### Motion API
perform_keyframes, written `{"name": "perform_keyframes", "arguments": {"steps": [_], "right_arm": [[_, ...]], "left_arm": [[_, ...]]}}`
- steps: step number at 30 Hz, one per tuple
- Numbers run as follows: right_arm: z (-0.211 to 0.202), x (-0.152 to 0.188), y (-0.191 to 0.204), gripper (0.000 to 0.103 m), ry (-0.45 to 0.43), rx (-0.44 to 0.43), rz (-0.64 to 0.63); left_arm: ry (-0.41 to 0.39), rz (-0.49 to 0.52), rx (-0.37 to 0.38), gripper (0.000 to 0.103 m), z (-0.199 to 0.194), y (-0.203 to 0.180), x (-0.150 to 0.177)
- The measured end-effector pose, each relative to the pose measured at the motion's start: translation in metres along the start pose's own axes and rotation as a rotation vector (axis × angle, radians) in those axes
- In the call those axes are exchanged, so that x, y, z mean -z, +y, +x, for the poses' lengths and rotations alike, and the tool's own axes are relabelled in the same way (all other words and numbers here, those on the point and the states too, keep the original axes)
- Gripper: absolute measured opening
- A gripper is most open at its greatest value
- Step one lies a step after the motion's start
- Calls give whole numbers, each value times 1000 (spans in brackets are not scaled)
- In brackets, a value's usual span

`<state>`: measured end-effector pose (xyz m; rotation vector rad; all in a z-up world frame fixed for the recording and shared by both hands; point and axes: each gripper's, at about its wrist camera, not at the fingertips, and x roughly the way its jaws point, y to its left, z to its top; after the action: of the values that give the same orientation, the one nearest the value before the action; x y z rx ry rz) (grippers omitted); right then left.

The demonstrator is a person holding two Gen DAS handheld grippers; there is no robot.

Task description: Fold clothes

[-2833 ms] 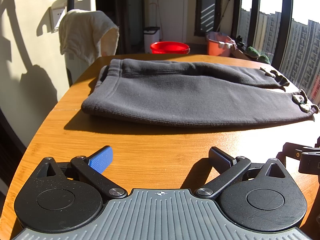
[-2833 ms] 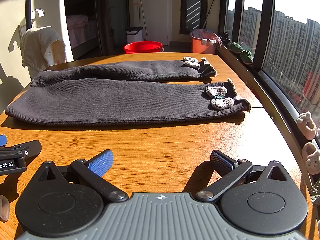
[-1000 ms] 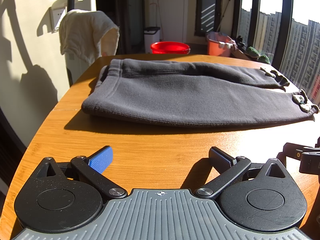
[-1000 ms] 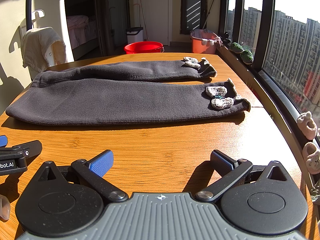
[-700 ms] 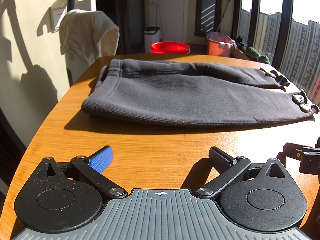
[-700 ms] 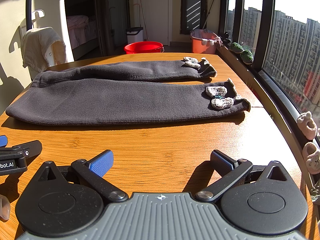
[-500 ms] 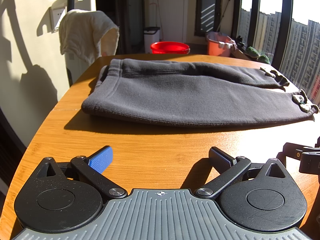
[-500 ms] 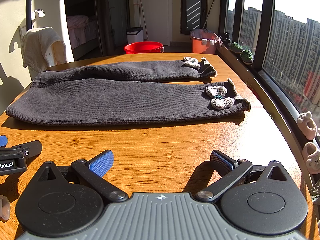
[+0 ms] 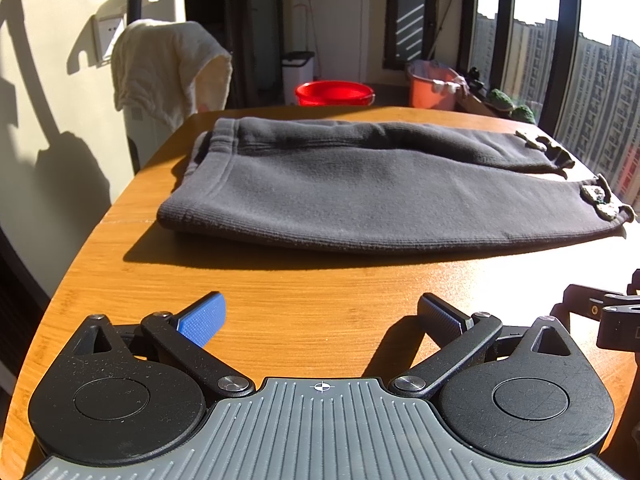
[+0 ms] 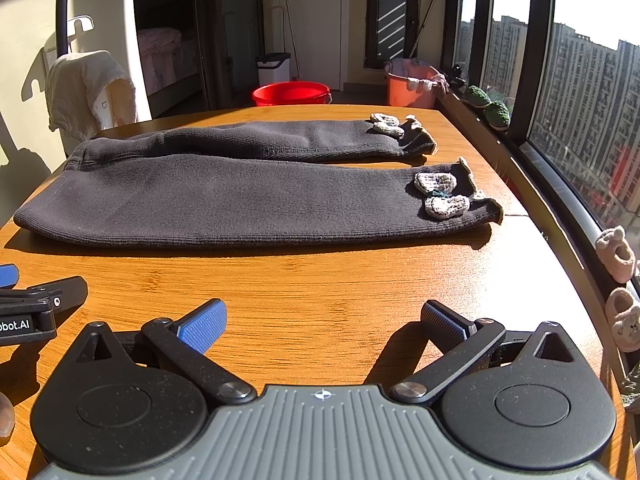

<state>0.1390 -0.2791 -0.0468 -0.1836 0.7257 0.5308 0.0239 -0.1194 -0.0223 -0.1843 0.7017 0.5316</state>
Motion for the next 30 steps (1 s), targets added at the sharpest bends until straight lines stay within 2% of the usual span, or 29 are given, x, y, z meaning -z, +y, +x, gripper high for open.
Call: {"name": "perform_keyframes", "arguments": {"steps": [8,12,14,17,19,21,22,23,24,25,26,30], "right_arm": [[0,-1,0,103,3,-1,-4],[1,-2,-2,103,11,-60,-50],[2,-6,-7,103,12,-123,-65],[2,-22,-31,103,-39,-236,20],[3,-40,-46,103,-112,-239,47],[8,-62,-59,103,-180,-204,37],[13,-74,-64,97,-199,-181,17],[19,-86,-68,78,-208,-168,1],[27,-97,-72,64,-203,-162,-7],[35,-108,-76,45,-188,-161,-3],[46,-121,-82,39,-176,-158,8],[82,-154,-104,39,-165,-127,80]], "left_arm": [[7,21,38,103,0,0,-1],[-3,-18,172,103,-3,9,-16],[-34,-37,206,103,-4,17,-32],[-82,-60,189,103,3,37,-60],[-91,-93,176,103,15,56,-81],[-74,-142,183,103,34,76,-100],[-58,-168,192,103,45,86,-109],[-43,-194,201,103,56,96,-118],[-27,-219,213,98,69,104,-126],[-11,-238,219,94,81,111,-133],[4,-257,219,89,94,116,-140],[48,-288,190,91,136,128,-164]]}}
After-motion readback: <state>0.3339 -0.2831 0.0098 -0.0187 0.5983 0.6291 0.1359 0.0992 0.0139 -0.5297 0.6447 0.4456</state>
